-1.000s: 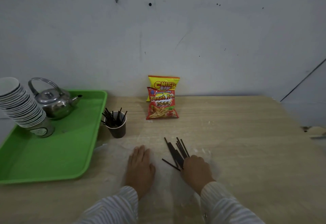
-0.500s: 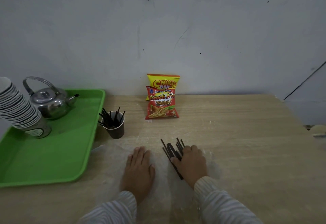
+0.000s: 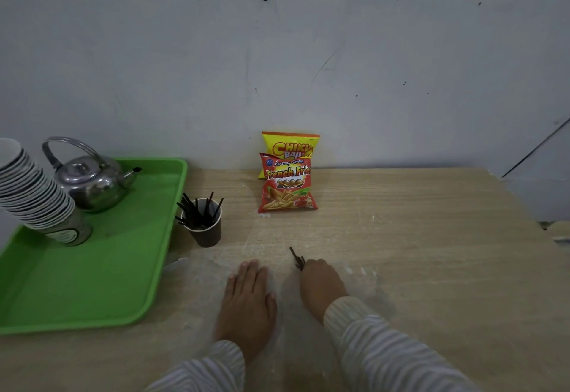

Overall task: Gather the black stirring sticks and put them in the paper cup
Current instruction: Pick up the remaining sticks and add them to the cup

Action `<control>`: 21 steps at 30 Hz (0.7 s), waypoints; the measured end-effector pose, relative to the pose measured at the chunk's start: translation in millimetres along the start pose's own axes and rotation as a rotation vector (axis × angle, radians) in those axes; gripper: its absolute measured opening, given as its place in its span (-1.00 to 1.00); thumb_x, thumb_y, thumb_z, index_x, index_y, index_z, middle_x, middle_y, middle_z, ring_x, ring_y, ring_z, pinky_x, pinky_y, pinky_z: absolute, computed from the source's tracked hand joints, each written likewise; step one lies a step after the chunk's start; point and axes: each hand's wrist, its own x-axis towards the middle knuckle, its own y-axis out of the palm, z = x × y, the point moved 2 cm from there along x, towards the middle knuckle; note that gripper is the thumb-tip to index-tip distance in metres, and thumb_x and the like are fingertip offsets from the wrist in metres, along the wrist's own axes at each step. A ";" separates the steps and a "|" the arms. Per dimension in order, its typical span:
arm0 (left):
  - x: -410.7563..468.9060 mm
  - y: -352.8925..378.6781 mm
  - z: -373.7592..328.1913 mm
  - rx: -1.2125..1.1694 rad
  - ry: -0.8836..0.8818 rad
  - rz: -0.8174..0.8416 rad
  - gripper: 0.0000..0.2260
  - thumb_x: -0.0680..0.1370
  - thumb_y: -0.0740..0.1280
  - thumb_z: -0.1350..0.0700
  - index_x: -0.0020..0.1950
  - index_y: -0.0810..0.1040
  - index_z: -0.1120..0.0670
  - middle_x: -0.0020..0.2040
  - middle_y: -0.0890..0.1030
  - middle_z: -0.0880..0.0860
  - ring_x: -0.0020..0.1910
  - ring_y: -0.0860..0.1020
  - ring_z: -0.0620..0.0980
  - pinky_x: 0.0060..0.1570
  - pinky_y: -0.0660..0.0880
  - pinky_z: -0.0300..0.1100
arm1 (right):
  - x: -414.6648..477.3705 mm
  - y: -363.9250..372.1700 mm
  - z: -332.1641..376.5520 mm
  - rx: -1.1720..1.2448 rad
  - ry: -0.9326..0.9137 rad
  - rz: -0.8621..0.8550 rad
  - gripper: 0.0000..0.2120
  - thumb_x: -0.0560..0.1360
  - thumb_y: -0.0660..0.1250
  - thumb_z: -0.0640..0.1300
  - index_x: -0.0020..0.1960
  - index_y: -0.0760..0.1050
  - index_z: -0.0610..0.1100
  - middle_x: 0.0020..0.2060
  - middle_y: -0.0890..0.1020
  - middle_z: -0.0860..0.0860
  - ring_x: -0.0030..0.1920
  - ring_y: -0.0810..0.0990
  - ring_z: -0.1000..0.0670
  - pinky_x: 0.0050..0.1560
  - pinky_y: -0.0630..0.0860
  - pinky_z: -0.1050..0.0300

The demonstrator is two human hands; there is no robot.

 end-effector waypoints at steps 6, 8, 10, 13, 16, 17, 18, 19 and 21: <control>1.2 0.8 0.9 -0.008 0.006 0.007 -0.57 0.44 0.12 -0.02 0.24 0.49 0.10 0.27 0.56 0.13 0.30 0.48 0.12 0.30 0.11 -0.03 | 3.2 6.2 6.2 0.028 0.139 0.008 -0.70 0.60 0.00 -0.20 0.25 0.37 -0.24 0.21 0.48 -0.15 0.22 0.47 -0.11 0.16 0.44 0.08; 1.7 1.4 0.7 -0.009 0.012 0.001 -0.57 0.45 0.11 -0.02 0.24 0.49 0.11 0.27 0.56 0.14 0.30 0.48 0.12 0.30 0.11 -0.03 | 7.2 5.5 6.4 0.036 0.145 0.038 -0.71 0.59 0.02 -0.18 0.23 0.40 -0.21 0.20 0.50 -0.13 0.21 0.48 -0.09 0.15 0.45 0.08; 1.6 1.8 0.5 -0.003 0.010 0.000 -0.57 0.45 0.11 -0.02 0.24 0.50 0.11 0.27 0.56 0.13 0.30 0.48 0.12 0.30 0.11 -0.03 | 10.7 3.2 4.3 0.048 0.139 0.071 -0.71 0.57 0.05 -0.18 0.21 0.42 -0.21 0.18 0.52 -0.13 0.19 0.50 -0.09 0.13 0.47 0.09; 1.7 2.6 0.4 0.003 0.007 -0.010 -0.56 0.45 0.11 -0.02 0.24 0.50 0.11 0.27 0.57 0.12 0.29 0.49 0.11 0.30 0.11 -0.04 | 11.8 3.3 1.6 0.030 0.099 0.096 -0.71 0.56 0.06 -0.20 0.18 0.44 -0.24 0.16 0.53 -0.15 0.16 0.52 -0.11 0.09 0.48 0.10; 1.7 2.5 1.2 -0.001 0.003 -0.012 -0.56 0.44 0.11 -0.02 0.23 0.51 0.11 0.26 0.57 0.13 0.28 0.50 0.12 0.29 0.12 -0.03 | 9.6 2.6 -2.5 0.156 0.115 0.064 -0.73 0.55 0.06 -0.21 0.14 0.45 -0.24 0.11 0.57 -0.16 0.10 0.55 -0.13 -0.01 0.44 0.11; 2.0 2.5 1.3 -0.005 0.001 -0.004 -0.56 0.44 0.11 -0.02 0.23 0.51 0.11 0.26 0.57 0.13 0.28 0.49 0.12 0.29 0.13 -0.03 | 8.9 0.8 -4.3 0.235 0.138 0.046 -0.74 0.54 0.06 -0.21 0.13 0.44 -0.24 0.09 0.59 -0.17 0.08 0.57 -0.15 -0.03 0.42 0.10; 2.1 2.8 1.3 -0.006 0.001 0.001 -0.56 0.43 0.11 -0.02 0.23 0.51 0.11 0.27 0.57 0.13 0.29 0.49 0.12 0.29 0.13 -0.02 | 9.2 -1.2 -5.7 0.312 0.159 0.032 -0.74 0.53 0.08 -0.20 0.14 0.43 -0.25 0.08 0.60 -0.19 0.07 0.57 -0.17 -0.04 0.42 0.09; 2.0 2.6 1.2 -0.005 0.000 0.008 -0.55 0.43 0.12 -0.02 0.23 0.51 0.11 0.27 0.57 0.13 0.29 0.49 0.12 0.29 0.13 -0.02 | 10.1 -2.7 -7.3 0.387 0.179 0.025 -0.75 0.53 0.09 -0.19 0.15 0.41 -0.25 0.08 0.60 -0.20 0.07 0.57 -0.19 -0.05 0.42 0.08; 2.5 2.6 0.6 0.003 0.008 0.019 -0.56 0.44 0.12 -0.02 0.23 0.51 0.11 0.26 0.57 0.12 0.28 0.50 0.11 0.29 0.13 -0.03 | 14.2 -1.8 -10.0 0.525 0.212 0.037 -0.74 0.55 0.11 -0.18 0.18 0.37 -0.28 0.04 0.58 -0.19 -0.03 0.57 -0.15 -0.07 0.43 0.08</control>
